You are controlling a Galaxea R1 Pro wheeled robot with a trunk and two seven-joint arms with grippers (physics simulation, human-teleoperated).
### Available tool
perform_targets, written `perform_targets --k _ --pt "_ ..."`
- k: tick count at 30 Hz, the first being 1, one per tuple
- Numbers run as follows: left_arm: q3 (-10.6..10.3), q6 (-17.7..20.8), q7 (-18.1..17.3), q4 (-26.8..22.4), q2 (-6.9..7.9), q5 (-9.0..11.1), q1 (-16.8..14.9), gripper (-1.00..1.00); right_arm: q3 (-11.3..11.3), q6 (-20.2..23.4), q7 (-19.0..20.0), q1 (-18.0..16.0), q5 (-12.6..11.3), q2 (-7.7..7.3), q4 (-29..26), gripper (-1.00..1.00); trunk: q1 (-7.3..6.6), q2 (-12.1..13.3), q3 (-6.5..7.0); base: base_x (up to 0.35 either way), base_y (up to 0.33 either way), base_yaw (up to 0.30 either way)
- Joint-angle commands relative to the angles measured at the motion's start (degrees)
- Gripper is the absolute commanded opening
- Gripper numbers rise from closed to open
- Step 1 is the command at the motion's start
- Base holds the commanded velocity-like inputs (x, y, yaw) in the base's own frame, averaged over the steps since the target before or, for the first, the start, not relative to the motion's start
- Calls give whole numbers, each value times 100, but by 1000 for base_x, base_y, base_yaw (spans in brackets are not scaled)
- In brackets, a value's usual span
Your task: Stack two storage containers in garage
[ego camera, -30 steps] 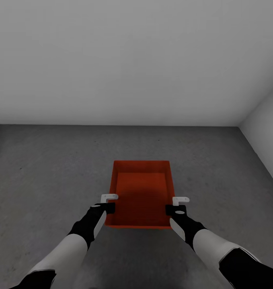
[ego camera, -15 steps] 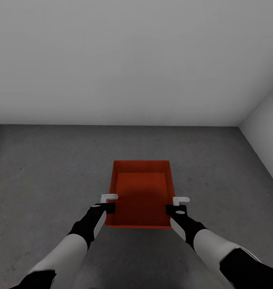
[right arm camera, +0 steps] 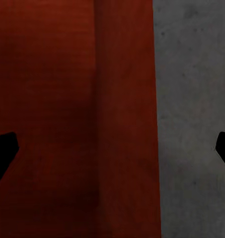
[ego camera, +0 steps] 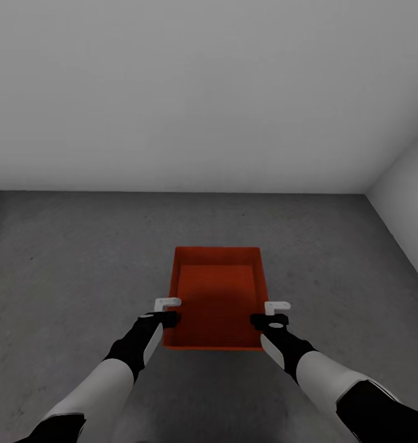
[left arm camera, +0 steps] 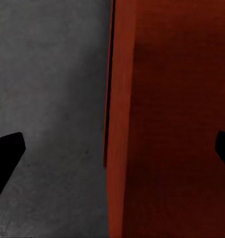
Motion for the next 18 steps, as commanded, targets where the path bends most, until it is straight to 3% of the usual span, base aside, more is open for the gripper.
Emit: perform_targets --k 1,18 --pt "34 28 -8 -11 -4 -36 -1 100 49 21 -34 -3 -39 -4 -8 100 0 -2 -3 0 0 0" --pt "35 23 -15 -21 0 -38 -1 100 57 18 -22 -3 -37 -11 -8 100 0 -2 -3 0 0 0"
